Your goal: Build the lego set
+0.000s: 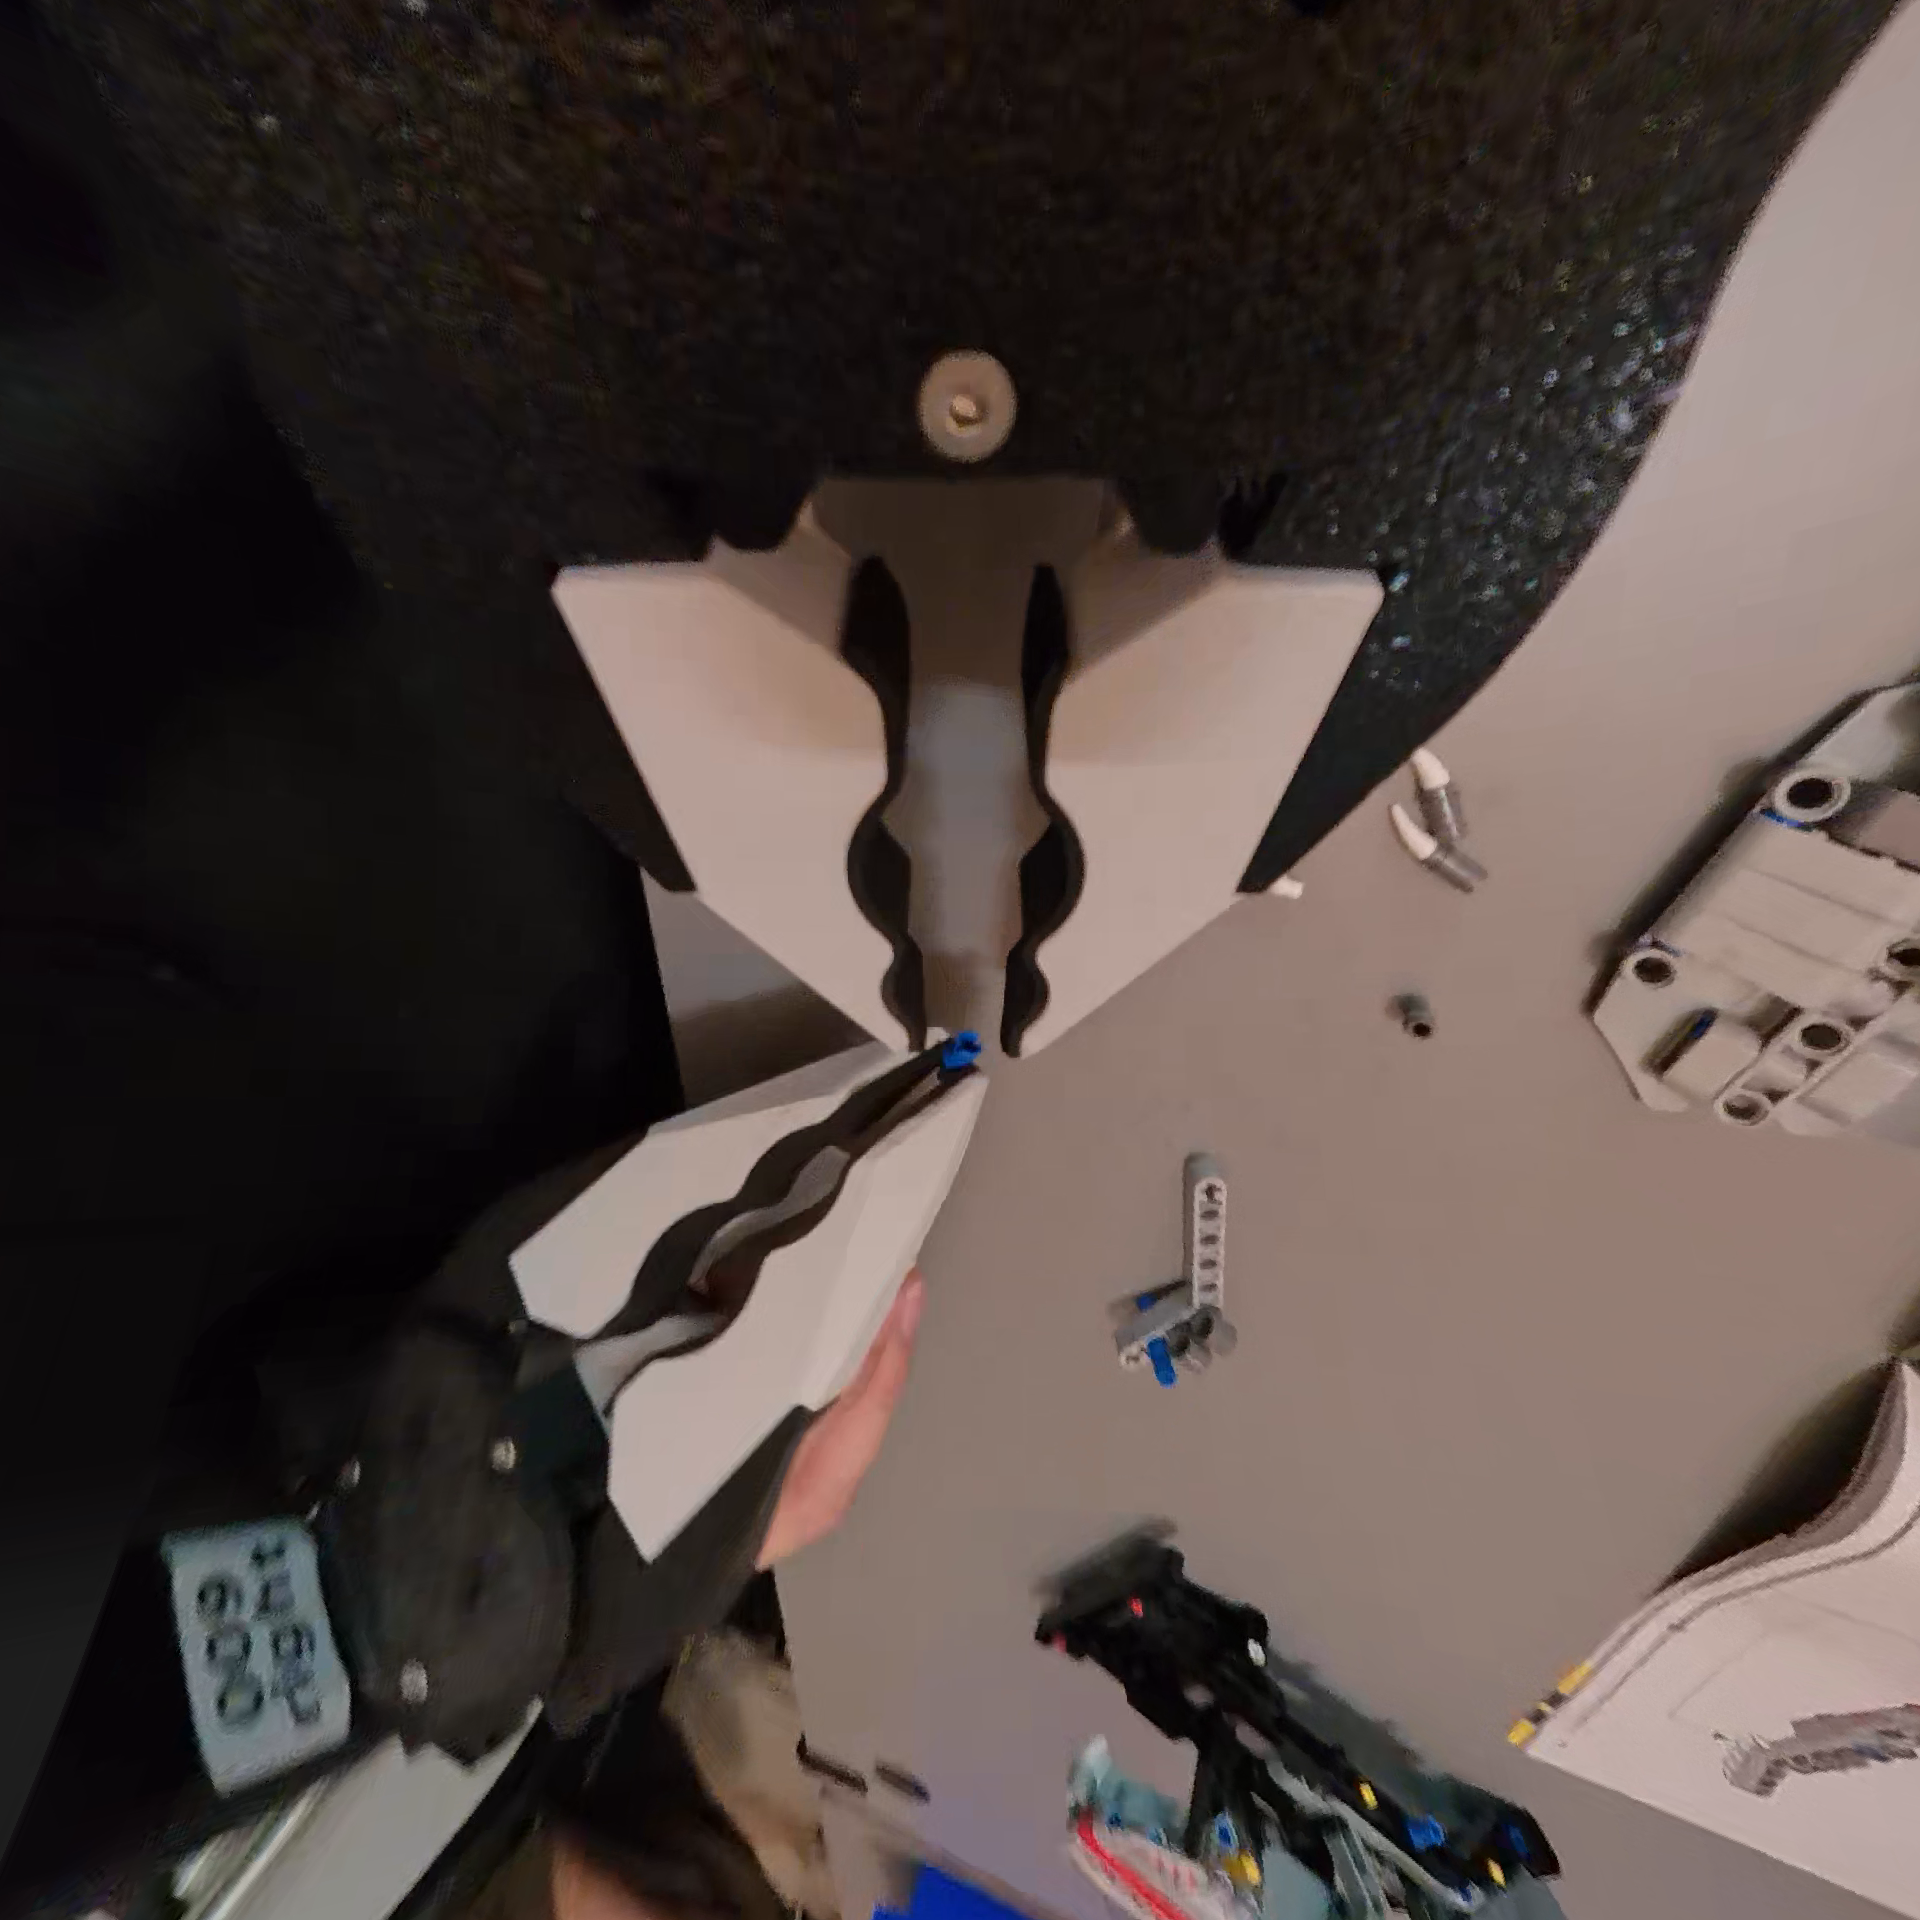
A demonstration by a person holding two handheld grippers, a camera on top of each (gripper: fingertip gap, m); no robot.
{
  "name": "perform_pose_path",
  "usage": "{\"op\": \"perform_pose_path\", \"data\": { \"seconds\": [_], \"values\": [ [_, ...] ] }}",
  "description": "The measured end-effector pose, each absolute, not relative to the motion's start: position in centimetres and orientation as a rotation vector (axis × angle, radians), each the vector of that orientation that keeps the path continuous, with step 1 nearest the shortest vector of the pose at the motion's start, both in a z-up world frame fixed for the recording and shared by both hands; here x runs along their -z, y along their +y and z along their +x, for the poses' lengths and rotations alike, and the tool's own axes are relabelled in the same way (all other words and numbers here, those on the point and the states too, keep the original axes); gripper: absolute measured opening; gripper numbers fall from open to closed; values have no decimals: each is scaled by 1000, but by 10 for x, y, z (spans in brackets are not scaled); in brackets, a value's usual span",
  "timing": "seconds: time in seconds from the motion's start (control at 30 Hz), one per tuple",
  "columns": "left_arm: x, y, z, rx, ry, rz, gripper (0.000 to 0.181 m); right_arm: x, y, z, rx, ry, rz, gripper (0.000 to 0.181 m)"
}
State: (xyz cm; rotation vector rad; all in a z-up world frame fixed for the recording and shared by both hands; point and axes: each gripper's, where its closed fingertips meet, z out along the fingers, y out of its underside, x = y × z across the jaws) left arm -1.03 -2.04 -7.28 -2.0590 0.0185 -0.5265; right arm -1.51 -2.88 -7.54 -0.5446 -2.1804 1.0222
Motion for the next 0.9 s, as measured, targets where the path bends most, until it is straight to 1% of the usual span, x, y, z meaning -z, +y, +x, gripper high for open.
{"op": "perform_pose_path", "data": {
  "seconds": [0.03,0.17,0.2,0.23,0.37,0.47,0.57,0.6,0.73,0.8,0.9],
  "values": [
    [69,-18,-12,542,-6,-2041,13,71,-27,-16,-993,-2150,-492,4],
    [53,-14,-9,616,-3,-1955,14,59,-22,-19,-954,-2070,-401,4],
    [51,-13,-9,624,-7,-1951,11,57,-22,-20,-952,-2050,-387,4],
    [53,-13,-11,615,-16,-1962,3,54,-24,-18,-967,-2044,-360,4],
    [54,-11,-13,600,-9,-1978,2,52,-21,-19,-942,-2019,-339,4],
    [60,-10,-13,556,38,-2027,2,57,-19,-20,-928,-2039,-346,4],
    [62,-5,-20,401,121,-2060,1,60,-16,-19,-975,-2079,-382,4],
    [62,-3,-25,339,148,-2078,1,60,-10,-19,-990,-2098,-420,7],
    [57,12,-38,225,304,-2158,1,61,41,-34,-1148,-2121,-855,35],
    [60,21,-42,167,450,-2214,1,69,55,-40,-1239,-2151,-1030,36],
    [74,27,-50,38,701,-2329,1,96,67,-43,-1129,-2274,-1159,46]
  ]
}}
